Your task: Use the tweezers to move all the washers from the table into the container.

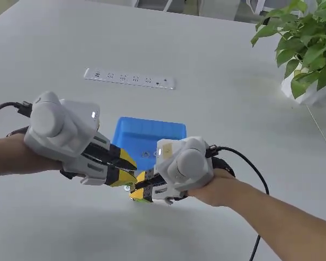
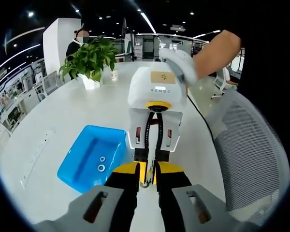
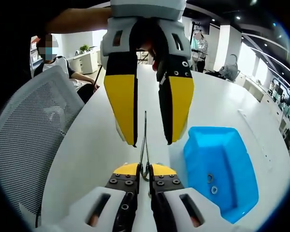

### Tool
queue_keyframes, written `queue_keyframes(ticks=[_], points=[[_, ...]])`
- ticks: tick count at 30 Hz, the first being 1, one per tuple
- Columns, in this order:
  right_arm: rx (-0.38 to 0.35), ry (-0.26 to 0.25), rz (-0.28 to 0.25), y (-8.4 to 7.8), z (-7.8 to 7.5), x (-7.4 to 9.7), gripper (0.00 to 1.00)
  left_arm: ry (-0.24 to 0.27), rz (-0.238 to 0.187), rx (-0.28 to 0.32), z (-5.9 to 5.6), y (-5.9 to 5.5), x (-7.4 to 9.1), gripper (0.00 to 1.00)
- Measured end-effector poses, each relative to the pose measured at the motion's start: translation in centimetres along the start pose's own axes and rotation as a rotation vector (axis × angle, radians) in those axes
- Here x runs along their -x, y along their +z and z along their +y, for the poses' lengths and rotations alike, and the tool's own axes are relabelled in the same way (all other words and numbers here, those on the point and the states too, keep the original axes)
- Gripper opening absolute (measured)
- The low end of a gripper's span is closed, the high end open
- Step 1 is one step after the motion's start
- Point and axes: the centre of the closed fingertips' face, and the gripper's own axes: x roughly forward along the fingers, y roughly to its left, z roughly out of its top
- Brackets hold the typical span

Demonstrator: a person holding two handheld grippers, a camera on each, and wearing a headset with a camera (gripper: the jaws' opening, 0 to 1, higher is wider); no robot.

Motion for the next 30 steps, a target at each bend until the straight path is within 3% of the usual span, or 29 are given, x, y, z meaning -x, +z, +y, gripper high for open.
queue_keyframes(ticks=[6, 13, 30], points=[[0.002, -0.005, -0.001, 0.2, -0.1, 0.3, 0.08, 0.025, -0.015, 0.027, 0.4, 0.1, 0.6, 0.28], [0.005, -0.012, -0.006, 1.0, -0.4, 1.4, 0.08, 0.054, -0.047, 0.042, 0.8, 0.7, 1.5, 0.31], [-0.001, -0.056, -0.031, 2.6, -2.2, 3.7, 0.08, 0.143, -0.122, 0.111, 0.6, 1.0, 3.0, 0.47]])
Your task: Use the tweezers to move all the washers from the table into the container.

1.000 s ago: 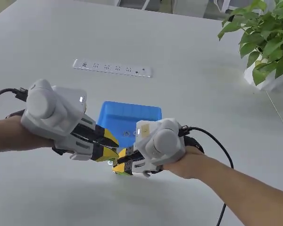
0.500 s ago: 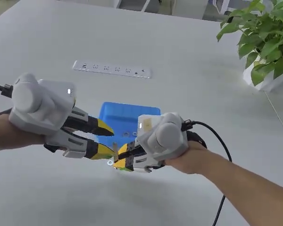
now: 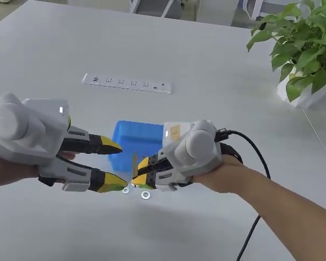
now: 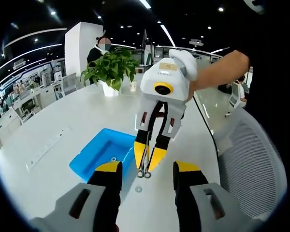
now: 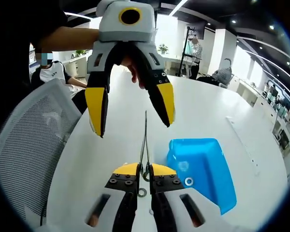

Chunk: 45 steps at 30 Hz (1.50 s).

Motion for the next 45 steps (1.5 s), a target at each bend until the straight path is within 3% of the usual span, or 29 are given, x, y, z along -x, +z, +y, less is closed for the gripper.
queue_keyframes(ticks=[10, 19, 29, 45], points=[[-0.030, -0.041, -0.048, 1.2, -2.2, 1.9, 0.08, 0.027, -0.043, 0.026, 0.0, 0.5, 0.1, 0.53], [-0.023, -0.075, -0.052, 1.5, -4.3, 2.9, 0.08, 0.062, -0.081, 0.051, 0.2, 0.9, 0.4, 0.64], [-0.013, -0.091, -0.032, 0.1, -6.1, 2.6, 0.08, 0.103, -0.103, 0.081, 0.6, 0.7, 1.2, 0.77], [-0.036, -0.067, 0.006, -3.0, -7.1, 1.1, 0.09, 0.130, -0.116, 0.102, 1.1, 0.6, 2.0, 0.87]])
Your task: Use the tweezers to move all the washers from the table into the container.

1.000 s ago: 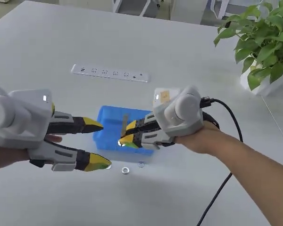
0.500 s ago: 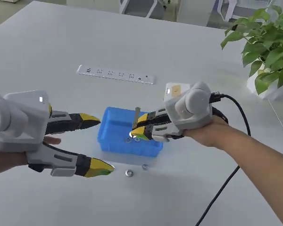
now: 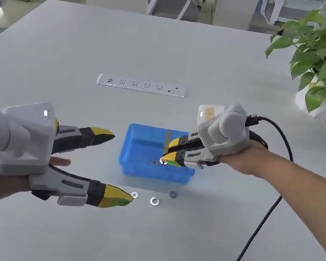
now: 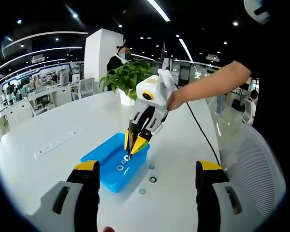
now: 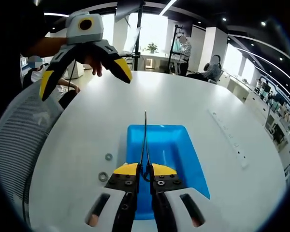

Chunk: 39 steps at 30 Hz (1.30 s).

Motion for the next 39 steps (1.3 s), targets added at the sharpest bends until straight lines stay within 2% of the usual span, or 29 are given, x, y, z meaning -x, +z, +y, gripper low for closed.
queue_keyframes(ticks=[10, 23, 28, 33, 39], points=[[-0.025, 0.014, 0.020, -1.5, -0.4, -0.9, 0.09, 0.004, 0.007, -0.002, 0.4, -0.1, -0.1, 0.87], [-0.030, 0.022, 0.041, -2.1, -0.4, -1.4, 0.09, -0.019, 0.036, -0.073, 1.9, 1.0, -2.1, 0.79], [-0.014, 0.030, 0.058, -2.6, -0.2, -1.6, 0.09, -0.056, 0.051, -0.119, 2.3, 1.8, -3.3, 0.72], [-0.018, 0.029, 0.051, -2.6, -0.2, -1.7, 0.09, -0.088, 0.068, -0.172, 3.3, 2.6, -5.2, 0.59], [-0.011, 0.030, 0.052, -2.6, -0.2, -1.7, 0.09, -0.121, 0.087, -0.203, 3.9, 2.9, -7.1, 0.47]])
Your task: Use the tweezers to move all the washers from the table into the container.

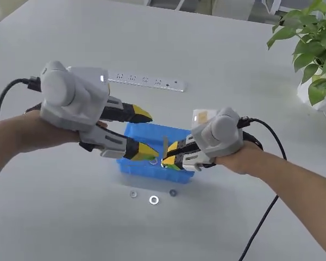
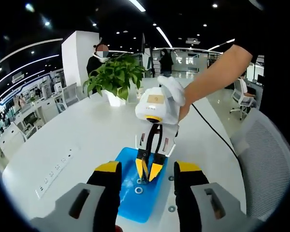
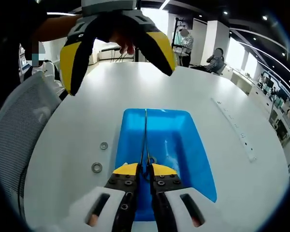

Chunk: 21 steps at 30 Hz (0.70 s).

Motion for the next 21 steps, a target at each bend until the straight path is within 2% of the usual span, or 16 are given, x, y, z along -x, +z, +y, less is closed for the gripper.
queue_keyframes(ticks=[9, 15, 21], points=[[0.018, 0.000, 0.007, 0.0, 0.0, -0.1, 0.09, -0.043, 0.041, -0.018, 0.4, -0.9, -1.7, 0.30], [0.029, 0.003, 0.006, 0.1, 0.0, -0.2, 0.09, -0.062, 0.057, -0.024, 0.5, -1.5, -2.4, 0.23], [0.037, 0.006, 0.006, 0.1, 0.1, -0.1, 0.09, -0.099, 0.067, -0.040, 0.2, -1.8, -3.1, 0.13]])
